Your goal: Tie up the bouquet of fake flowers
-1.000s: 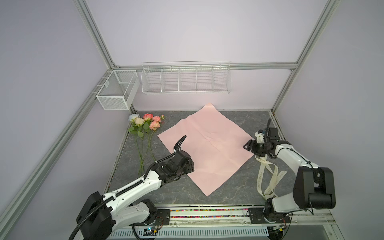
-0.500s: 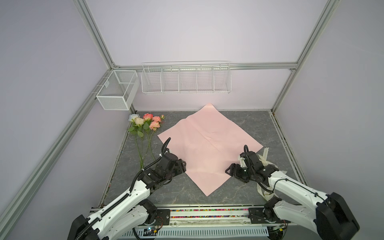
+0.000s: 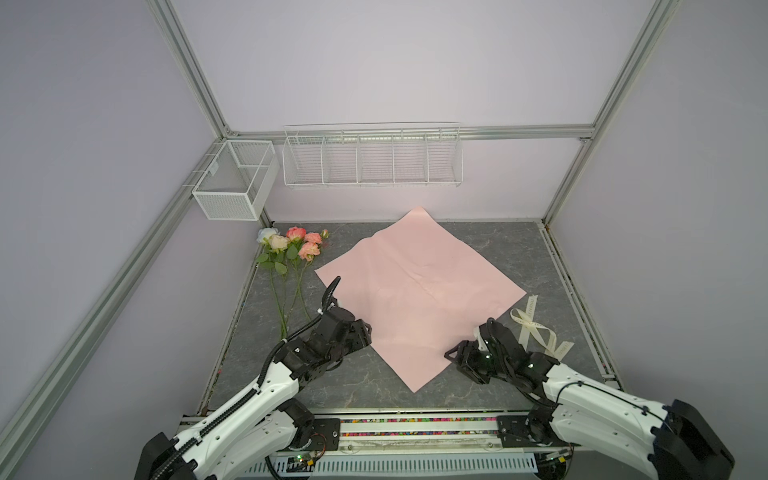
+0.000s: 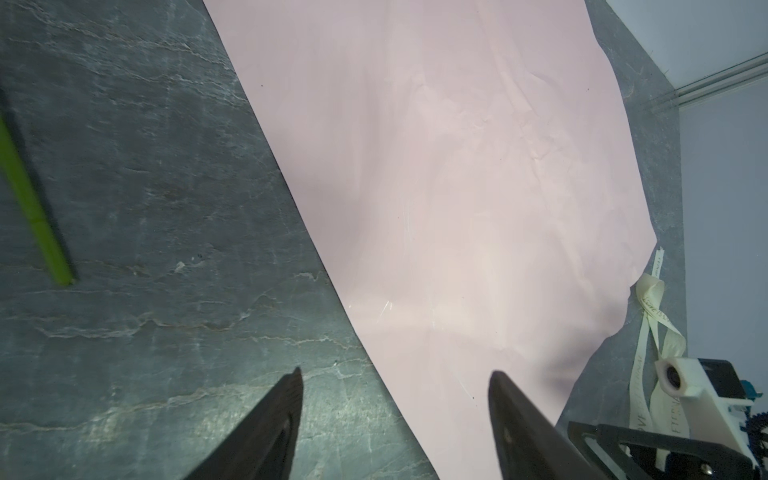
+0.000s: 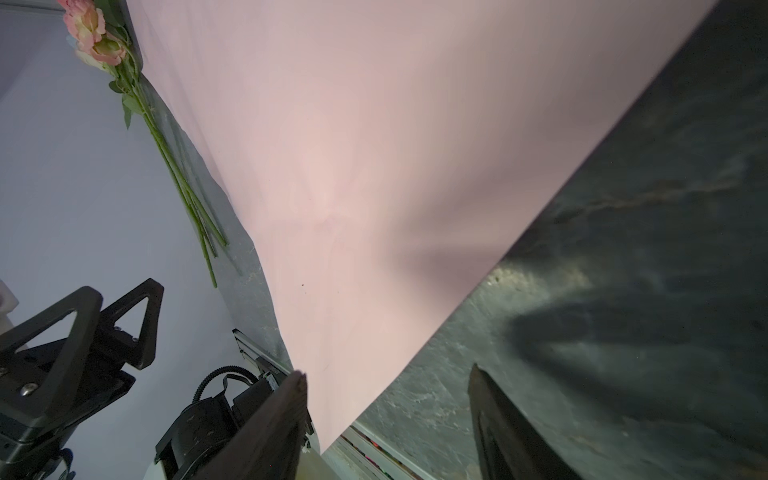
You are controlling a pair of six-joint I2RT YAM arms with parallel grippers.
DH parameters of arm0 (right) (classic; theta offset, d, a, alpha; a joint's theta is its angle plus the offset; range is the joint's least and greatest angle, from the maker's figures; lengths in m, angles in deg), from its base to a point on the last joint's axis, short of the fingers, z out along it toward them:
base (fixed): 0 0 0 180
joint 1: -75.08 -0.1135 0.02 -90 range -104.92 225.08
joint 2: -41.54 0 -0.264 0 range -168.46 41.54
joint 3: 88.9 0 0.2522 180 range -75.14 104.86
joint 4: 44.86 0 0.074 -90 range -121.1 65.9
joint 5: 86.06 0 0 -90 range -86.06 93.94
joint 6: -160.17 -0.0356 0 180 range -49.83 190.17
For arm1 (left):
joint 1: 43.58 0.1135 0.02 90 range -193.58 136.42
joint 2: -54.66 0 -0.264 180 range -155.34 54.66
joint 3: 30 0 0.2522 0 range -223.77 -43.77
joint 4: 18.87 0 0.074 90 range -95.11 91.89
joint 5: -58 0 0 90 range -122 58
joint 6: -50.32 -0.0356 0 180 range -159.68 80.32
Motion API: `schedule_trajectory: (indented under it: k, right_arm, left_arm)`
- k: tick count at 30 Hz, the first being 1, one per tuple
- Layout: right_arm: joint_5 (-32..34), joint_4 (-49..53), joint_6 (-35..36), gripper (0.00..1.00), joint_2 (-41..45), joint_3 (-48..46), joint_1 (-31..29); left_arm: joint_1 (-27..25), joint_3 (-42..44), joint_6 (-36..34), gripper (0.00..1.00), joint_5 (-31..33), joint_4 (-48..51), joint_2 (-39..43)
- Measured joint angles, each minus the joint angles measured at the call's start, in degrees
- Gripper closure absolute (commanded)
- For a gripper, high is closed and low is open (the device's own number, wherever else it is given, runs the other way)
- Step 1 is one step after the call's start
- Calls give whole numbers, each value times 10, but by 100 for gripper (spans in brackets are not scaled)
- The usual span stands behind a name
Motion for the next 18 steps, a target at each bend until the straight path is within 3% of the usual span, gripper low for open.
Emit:
schedule_trajectory:
  k: [15,18]
  right_arm:
    - [14,-93,-45,54,-76,-17,-5]
    - [15,-110,-46,61,-89,-17,-5]
  left_arm:
    - [0,0,-5,27,0,10,-2]
    - [0,0,-5,28,0,10,-3]
